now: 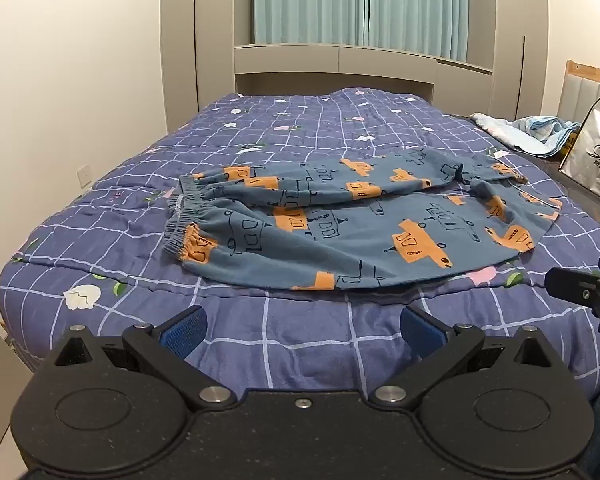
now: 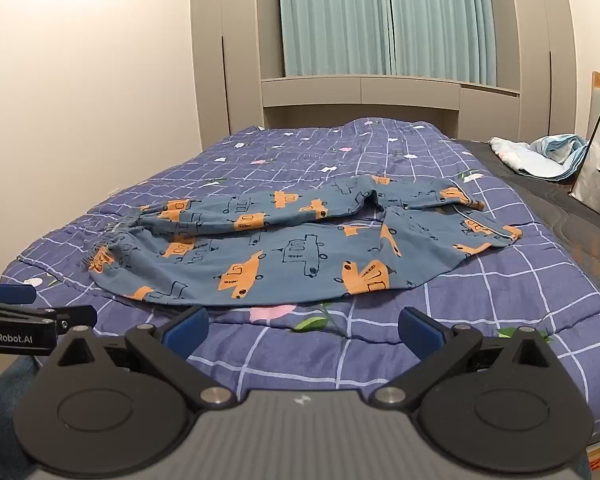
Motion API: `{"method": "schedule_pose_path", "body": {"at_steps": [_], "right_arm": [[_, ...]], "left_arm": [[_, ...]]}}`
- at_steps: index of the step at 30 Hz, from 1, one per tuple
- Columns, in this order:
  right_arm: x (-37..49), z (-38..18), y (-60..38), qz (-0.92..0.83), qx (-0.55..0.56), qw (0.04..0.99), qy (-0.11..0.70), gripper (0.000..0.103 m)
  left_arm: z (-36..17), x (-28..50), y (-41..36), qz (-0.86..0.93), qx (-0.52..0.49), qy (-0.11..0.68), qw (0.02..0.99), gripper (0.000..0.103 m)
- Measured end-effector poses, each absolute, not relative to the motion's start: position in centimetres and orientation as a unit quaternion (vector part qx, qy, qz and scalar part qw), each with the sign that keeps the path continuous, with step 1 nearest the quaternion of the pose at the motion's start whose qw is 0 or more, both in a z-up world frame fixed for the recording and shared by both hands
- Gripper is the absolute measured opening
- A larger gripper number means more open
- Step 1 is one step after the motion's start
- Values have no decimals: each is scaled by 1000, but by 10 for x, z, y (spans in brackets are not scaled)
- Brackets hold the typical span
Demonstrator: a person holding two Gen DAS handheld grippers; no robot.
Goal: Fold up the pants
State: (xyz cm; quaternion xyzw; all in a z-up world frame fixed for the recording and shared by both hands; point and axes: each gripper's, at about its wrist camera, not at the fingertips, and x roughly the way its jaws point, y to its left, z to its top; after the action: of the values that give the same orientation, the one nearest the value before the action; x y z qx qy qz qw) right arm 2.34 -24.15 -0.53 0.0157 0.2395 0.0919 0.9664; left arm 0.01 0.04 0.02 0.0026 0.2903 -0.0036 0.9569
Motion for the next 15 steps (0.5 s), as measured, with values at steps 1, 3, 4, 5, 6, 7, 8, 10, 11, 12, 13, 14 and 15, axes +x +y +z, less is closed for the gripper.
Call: {"method": "schedule_pose_path", "body": {"at_steps": [1, 3, 4, 5, 6, 7, 8, 10, 11, 12, 13, 14, 15], "right_arm": [[23, -5, -242, 92, 16, 966, 239, 103], [23, -6, -242, 92, 16, 967, 239, 103], [23, -6, -242, 92, 16, 967, 239, 103], [23, -6, -242, 92, 16, 967, 239, 103], [23, -6, -242, 92, 17, 966, 240, 103], [23, -6, -242, 93, 18, 966, 241, 103], [23, -6, -242, 94, 18, 966, 241, 103], [22, -6, -241, 95, 17, 966, 241, 103], [22, -6, -242, 95, 16, 966, 240, 103], [21, -6, -242, 96, 15, 966, 240, 103], [21, -5, -240, 96, 14, 966, 240, 103], [23, -8, -238, 96, 14, 966, 240, 103], [22, -8, -237, 96, 13, 966, 240, 103]], "left_arm": [[0, 0, 0, -2, 4, 290, 957, 103], [0, 1, 1, 1, 5, 291, 957, 103], [0, 1, 1, 2, 5, 291, 957, 102], [0, 2, 1, 3, 6, 292, 956, 102], [0, 2, 1, 4, 6, 292, 956, 102], [0, 3, 1, 6, 7, 292, 956, 102], [0, 3, 1, 7, 8, 292, 956, 102], [0, -1, -4, -5, 7, 287, 958, 102], [1, -1, -5, -6, 7, 286, 958, 102], [1, -1, -5, -6, 7, 286, 958, 102], [1, -1, -6, -6, 8, 285, 958, 103], [1, -1, -6, -6, 8, 285, 958, 103], [1, -1, -7, -6, 8, 285, 958, 103]]}}
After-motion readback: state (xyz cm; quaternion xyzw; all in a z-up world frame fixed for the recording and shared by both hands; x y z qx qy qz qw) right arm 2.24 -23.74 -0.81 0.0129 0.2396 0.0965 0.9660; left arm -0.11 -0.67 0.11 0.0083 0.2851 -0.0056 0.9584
